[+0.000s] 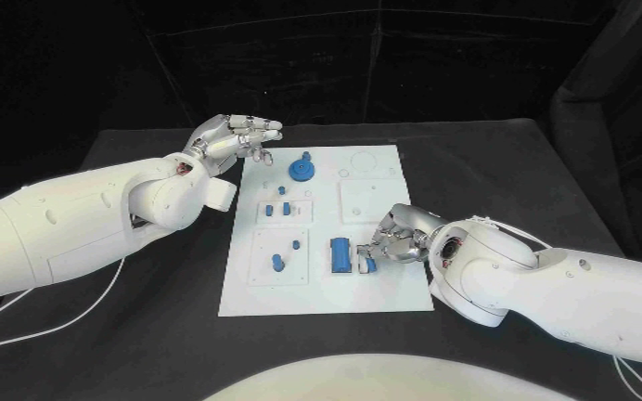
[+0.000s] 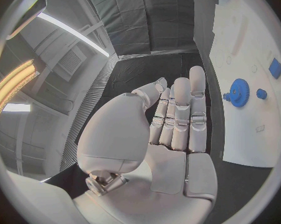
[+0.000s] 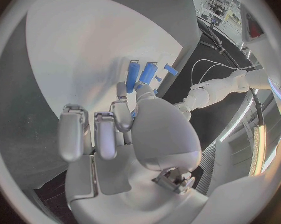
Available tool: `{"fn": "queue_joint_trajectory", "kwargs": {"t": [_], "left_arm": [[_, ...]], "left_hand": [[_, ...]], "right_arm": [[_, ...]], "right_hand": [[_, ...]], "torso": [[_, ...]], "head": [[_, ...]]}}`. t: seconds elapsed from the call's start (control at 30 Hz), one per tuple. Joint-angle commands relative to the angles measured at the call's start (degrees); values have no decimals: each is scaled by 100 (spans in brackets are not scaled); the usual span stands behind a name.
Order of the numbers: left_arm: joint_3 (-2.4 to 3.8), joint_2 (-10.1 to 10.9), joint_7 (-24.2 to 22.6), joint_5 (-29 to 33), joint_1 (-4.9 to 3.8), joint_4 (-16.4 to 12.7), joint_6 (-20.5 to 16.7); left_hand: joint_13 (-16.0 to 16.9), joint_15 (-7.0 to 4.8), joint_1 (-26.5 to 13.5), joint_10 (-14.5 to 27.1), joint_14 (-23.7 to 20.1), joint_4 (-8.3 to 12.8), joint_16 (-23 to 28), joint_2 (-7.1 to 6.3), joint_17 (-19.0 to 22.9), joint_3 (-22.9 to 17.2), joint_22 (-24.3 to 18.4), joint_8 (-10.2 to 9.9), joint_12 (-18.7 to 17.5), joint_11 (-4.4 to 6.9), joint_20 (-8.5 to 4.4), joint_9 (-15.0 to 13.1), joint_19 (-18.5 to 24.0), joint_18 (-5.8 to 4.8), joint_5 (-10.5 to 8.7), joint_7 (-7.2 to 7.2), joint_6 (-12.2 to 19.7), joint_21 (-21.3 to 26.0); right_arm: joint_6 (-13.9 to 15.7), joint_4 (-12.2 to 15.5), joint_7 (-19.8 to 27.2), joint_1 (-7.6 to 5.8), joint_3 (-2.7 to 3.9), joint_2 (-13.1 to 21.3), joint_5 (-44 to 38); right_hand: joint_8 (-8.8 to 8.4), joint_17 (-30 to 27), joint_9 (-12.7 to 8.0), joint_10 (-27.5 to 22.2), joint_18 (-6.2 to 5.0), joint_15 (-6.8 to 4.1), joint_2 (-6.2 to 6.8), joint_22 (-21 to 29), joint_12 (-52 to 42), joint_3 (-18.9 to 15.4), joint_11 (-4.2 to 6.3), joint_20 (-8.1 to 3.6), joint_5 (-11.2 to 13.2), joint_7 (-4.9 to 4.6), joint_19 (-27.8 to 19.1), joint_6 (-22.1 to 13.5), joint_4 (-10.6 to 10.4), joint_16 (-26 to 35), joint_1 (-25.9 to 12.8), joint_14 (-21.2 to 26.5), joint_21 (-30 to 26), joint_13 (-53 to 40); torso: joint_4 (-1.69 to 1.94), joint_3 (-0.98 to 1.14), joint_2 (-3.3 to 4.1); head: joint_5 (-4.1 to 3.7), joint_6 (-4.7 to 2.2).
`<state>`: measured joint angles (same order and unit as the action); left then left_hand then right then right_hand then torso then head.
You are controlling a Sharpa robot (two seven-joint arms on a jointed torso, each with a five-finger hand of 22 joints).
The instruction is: Assemble the parts on the task board
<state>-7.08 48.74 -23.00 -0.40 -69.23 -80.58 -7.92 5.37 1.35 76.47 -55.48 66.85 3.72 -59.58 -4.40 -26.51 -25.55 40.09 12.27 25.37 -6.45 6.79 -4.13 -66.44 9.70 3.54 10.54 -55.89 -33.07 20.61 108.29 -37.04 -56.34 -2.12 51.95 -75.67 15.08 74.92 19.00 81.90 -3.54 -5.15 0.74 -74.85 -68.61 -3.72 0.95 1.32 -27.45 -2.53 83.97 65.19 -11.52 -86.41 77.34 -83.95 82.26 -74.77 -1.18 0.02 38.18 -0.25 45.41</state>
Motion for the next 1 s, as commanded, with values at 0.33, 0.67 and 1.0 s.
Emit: {"fn": "queue_joint_trajectory", "kwargs": {"t": [0.33,0.67,1.0], "left_arm": [[4,2,3,10,-9,-18,93],[4,6,21,9,-10,-22,104],[4,9,37,8,-10,-24,114]], "left_hand": [[-9,11,-17,57,-35,31,-11,25,6,4,-5,36,31,2,24,8,17,74,19,-3,28,35],[-12,12,-25,61,-36,32,-13,23,10,5,-4,39,34,1,25,9,17,73,18,-1,33,36],[-12,12,-25,61,-36,32,-13,23,10,5,-4,39,34,1,25,9,17,73,18,-1,33,36]], "right_arm": [[-92,-114,-201,-7,2,-142,44],[-231,-171,-283,-7,2,-224,-140],[-293,-199,-335,-7,2,-251,-254]], "right_hand": [[34,875,29,126,45,-41,33,-8,-128,10,113,-44,42,41,-2,58,-65,-28,-87,-476,25,-132],[41,862,81,123,45,-38,114,-4,-89,-52,102,-50,254,25,-3,50,-179,-18,-241,-473,18,-116],[64,819,178,122,46,-10,152,-7,-45,-391,73,-25,1066,-1,-3,44,-454,10,-639,-463,11,-102]], "torso": [[-3,0,-5],[-5,0,-6],[-5,1,-4]], "head": [[13,14],[16,17],[20,12]]}}
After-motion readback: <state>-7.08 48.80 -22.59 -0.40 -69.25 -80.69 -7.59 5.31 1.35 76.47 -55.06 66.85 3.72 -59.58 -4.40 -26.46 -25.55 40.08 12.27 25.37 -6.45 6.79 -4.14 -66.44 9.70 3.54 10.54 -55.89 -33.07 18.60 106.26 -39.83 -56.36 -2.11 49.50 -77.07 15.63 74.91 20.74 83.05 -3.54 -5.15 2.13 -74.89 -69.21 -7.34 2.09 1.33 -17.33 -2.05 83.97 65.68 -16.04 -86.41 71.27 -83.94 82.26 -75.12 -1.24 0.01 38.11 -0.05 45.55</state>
